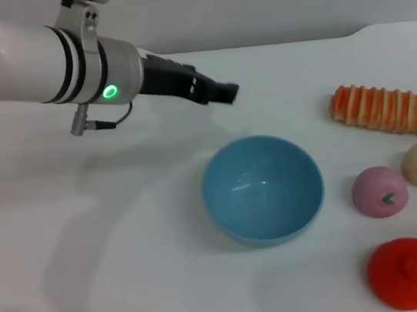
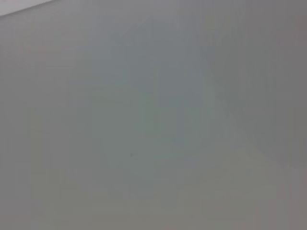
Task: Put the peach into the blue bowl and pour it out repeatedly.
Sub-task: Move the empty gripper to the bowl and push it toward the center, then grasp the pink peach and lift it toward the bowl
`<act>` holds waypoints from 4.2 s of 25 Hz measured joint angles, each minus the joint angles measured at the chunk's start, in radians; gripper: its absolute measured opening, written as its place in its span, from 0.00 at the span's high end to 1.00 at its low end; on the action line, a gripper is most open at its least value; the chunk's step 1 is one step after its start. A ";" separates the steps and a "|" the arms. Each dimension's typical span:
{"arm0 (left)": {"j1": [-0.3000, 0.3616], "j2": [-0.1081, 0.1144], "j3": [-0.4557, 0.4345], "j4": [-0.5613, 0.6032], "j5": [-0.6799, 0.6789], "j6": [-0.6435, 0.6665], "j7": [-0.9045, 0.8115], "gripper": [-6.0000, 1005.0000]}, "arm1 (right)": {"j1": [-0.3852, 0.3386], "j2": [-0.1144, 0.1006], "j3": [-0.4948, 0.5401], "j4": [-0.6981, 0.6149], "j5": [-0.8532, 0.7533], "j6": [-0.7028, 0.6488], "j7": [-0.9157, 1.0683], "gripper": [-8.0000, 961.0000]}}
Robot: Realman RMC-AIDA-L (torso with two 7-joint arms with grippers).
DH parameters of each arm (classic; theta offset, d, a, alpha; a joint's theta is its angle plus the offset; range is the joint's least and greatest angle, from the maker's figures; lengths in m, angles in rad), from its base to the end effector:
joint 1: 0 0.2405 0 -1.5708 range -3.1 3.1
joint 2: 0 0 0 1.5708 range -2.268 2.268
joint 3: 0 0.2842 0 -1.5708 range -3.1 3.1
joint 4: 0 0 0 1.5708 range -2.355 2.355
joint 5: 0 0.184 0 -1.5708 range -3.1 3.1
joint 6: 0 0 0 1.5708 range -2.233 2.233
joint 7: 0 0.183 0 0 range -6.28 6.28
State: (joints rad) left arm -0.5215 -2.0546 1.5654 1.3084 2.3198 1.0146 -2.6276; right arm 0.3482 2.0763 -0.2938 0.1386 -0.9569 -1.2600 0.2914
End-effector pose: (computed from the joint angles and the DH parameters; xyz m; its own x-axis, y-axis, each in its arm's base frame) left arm -0.1854 0.3881 -0.0727 0.7918 0.5701 0.2191 0.6021 -0.6682 -0.4370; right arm 0.3976 0.3098 0.0005 0.5538 -0.0362 -0.8319 -0.8235 0.1242 -0.5536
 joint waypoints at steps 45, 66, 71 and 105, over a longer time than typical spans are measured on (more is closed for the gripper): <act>-0.099 -0.008 0.168 -0.404 -0.093 -0.096 -0.006 0.32 | 0.014 0.001 -0.002 0.002 -0.002 0.010 -0.007 0.35; -0.102 -0.009 0.172 -0.403 -0.093 -0.075 -0.019 0.94 | 0.008 0.002 0.000 0.015 -0.002 0.010 -0.001 0.36; -0.148 -0.001 0.124 -0.374 -0.067 -0.050 -0.019 1.00 | 0.009 0.001 0.000 0.020 -0.002 0.010 0.037 0.36; -0.265 -0.007 -0.048 -0.373 0.165 -0.020 -0.106 1.00 | 0.189 -0.008 -0.584 -0.982 -1.416 -0.057 1.791 0.39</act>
State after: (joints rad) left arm -0.7869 -2.0617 1.5173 0.9349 2.4853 0.9945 -2.7334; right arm 0.5376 2.0687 -0.8780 -0.8432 -2.3731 -1.3174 2.0824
